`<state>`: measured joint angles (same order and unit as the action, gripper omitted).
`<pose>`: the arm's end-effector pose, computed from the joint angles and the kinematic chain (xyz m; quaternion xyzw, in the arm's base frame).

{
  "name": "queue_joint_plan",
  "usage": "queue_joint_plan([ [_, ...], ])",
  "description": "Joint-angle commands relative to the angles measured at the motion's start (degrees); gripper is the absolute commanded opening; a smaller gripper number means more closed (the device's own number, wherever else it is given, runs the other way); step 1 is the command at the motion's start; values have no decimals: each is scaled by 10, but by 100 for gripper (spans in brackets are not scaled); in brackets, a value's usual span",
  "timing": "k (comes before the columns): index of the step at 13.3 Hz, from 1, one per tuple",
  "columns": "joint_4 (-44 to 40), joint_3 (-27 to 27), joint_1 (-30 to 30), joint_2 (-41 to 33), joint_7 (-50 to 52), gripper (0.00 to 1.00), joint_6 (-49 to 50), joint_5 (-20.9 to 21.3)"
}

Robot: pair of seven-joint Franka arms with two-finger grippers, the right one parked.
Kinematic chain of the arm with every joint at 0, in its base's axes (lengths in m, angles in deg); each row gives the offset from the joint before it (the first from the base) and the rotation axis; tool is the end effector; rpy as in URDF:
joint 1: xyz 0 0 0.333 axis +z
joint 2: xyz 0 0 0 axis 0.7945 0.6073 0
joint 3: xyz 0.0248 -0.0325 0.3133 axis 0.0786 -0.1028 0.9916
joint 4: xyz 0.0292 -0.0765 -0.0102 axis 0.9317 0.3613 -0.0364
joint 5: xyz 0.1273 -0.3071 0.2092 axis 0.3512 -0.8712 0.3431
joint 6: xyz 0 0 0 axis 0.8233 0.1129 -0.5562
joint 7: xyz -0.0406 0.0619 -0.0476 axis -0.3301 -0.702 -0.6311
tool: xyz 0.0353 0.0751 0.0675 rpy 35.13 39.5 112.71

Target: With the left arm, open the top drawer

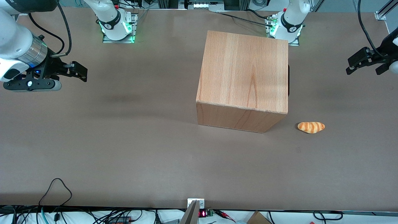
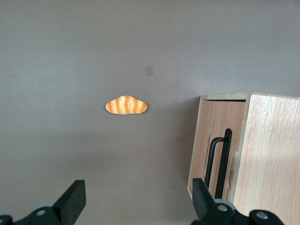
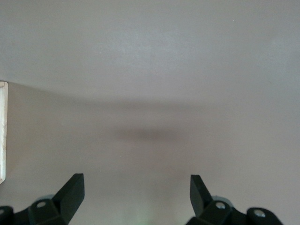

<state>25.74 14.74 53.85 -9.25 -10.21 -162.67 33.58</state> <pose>0.5431 -0.0045 0.6523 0.9998 0.0027 0.0189 0.0042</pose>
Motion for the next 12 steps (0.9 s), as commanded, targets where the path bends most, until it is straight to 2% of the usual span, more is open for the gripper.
queue_joint_plan([
  [1, 3, -13, -1, -4, -3, 100, 0, -5],
  [10, 29, -29, -2, 5, 1, 100, 3, -11],
  [12, 46, -29, -2, 6, -1, 100, 1, -25],
])
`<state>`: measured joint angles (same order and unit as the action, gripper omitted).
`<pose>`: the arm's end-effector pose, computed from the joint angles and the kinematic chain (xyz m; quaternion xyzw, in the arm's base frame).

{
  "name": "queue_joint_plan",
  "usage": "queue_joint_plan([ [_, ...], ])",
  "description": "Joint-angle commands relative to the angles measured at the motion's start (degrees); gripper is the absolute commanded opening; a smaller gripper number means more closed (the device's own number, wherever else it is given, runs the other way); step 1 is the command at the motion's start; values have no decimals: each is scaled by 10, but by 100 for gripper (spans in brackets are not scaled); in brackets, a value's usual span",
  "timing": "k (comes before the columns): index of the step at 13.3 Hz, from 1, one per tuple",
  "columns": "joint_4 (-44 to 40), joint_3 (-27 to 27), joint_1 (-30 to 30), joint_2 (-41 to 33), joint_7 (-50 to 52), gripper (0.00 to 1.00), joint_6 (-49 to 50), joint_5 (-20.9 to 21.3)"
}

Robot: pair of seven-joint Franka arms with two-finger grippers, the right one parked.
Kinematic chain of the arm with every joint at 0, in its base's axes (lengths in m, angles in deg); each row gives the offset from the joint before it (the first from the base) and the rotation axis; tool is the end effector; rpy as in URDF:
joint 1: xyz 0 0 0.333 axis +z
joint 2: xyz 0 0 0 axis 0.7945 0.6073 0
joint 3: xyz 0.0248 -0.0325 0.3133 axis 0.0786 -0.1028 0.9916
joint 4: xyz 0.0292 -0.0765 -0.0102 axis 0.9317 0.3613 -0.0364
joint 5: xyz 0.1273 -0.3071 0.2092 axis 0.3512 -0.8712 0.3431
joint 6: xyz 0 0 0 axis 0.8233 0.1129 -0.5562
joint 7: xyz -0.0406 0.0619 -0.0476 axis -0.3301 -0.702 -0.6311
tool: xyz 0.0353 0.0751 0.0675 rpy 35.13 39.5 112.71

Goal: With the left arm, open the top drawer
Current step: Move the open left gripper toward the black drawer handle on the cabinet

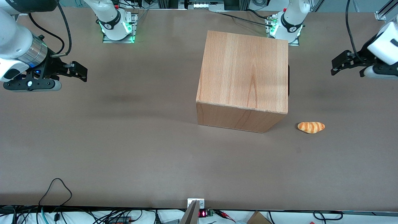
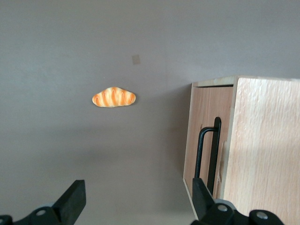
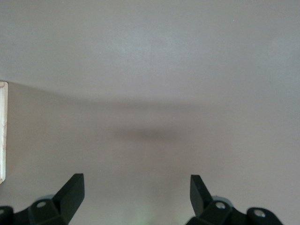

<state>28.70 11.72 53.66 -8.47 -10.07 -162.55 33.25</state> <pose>0.5451 -0.0359 0.6204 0.9996 -0.0239 -0.0150 0.0061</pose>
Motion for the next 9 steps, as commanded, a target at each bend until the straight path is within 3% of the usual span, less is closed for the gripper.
queue_joint_plan([
  [1, 26, 1, 0, -2, -2, 100, -4, -34],
  [4, 62, 1, 2, 2, -3, 100, -27, -71],
  [9, 130, 1, 1, 8, -16, 100, -92, -95],
])
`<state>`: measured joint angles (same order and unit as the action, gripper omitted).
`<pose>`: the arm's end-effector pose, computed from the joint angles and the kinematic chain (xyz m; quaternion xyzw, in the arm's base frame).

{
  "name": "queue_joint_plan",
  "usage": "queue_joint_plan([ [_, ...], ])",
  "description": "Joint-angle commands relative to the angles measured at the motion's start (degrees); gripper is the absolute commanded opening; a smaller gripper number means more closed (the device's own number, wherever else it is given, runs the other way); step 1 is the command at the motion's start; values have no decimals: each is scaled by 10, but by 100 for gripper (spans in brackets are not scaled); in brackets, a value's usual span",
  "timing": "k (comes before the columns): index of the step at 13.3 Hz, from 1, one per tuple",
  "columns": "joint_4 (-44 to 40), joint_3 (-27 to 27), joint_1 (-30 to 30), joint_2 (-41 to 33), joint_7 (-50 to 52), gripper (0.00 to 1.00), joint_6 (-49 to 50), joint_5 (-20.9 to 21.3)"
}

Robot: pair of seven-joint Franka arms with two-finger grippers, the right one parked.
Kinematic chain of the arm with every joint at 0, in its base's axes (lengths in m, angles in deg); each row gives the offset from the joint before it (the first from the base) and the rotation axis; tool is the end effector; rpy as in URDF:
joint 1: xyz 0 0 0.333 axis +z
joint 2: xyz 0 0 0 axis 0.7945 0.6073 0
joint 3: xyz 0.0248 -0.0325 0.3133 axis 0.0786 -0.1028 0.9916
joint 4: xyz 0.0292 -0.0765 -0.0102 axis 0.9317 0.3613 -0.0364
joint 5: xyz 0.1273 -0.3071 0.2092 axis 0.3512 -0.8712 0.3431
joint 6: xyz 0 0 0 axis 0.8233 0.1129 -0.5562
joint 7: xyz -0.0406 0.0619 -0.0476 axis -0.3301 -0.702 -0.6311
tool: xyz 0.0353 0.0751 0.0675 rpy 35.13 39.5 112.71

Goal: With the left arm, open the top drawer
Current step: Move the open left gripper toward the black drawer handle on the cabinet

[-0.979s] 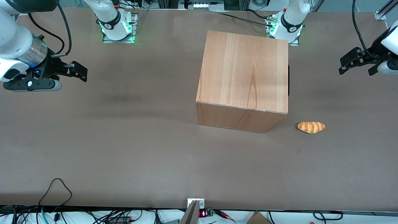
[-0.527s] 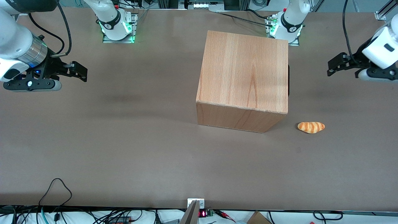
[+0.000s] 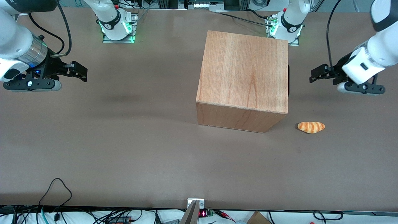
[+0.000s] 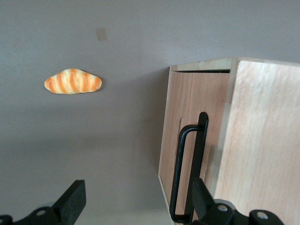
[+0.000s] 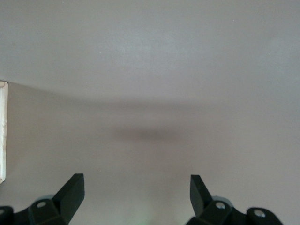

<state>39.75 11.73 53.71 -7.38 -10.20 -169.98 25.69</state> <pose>0.5495 -0.0477 0.5306 0.9957 -0.0124 -0.0582 0.0703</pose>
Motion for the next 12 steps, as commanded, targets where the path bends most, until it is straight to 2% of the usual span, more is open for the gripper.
queue_joint_plan([
  [1, 25, 0, 2, 0, -30, 100, -16, -22],
  [3, 40, 1, 6, 4, -47, 100, -22, -45],
  [12, 83, 1, 6, 33, -102, 100, -75, -75],
])
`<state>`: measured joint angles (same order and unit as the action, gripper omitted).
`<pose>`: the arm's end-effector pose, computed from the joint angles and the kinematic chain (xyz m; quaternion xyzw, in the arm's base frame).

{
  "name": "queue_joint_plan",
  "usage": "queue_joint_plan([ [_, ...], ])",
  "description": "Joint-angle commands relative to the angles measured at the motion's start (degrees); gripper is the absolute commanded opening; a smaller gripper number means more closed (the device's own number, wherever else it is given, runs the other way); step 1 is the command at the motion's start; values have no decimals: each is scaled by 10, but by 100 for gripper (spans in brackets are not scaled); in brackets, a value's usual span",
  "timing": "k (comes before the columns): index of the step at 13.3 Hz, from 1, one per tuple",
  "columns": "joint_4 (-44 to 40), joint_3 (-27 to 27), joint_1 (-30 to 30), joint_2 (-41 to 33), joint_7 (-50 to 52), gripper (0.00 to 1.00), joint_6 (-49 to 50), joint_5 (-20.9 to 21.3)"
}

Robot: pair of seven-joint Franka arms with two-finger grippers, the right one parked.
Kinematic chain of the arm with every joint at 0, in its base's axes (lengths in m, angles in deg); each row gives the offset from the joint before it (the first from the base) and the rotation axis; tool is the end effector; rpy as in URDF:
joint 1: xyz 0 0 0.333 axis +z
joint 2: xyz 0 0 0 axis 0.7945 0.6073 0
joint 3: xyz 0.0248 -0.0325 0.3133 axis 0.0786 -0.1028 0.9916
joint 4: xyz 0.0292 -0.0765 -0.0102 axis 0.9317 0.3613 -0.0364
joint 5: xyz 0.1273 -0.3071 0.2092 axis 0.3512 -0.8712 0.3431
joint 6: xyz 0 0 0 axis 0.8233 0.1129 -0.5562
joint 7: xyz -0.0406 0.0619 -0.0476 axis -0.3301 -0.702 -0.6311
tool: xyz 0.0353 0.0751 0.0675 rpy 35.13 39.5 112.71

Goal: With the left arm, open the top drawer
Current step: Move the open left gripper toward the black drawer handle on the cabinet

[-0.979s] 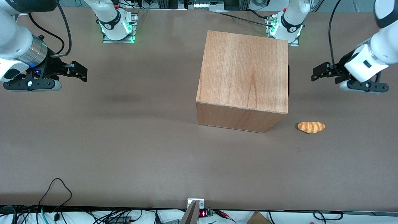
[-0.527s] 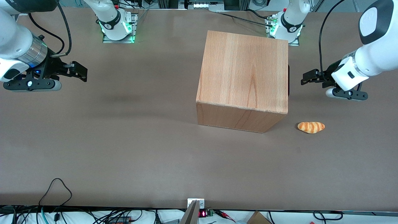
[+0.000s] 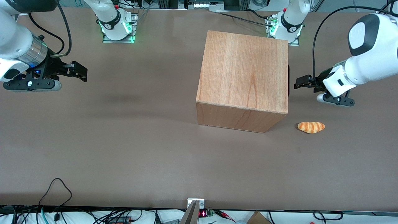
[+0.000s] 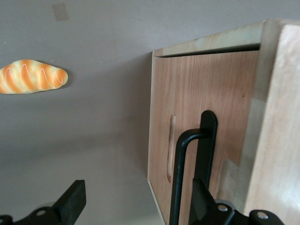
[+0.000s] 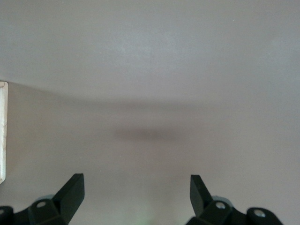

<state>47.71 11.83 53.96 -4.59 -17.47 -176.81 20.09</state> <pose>0.5499 -0.0502 0.4496 0.9880 -0.0460 -0.0857 0.1204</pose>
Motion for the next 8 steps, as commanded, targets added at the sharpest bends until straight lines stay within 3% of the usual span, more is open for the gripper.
queue_joint_plan([
  [1, 9, -1, 3, 6, -32, 100, -10, -21],
  [8, 39, -3, -2, 12, -50, 100, -40, -32],
])
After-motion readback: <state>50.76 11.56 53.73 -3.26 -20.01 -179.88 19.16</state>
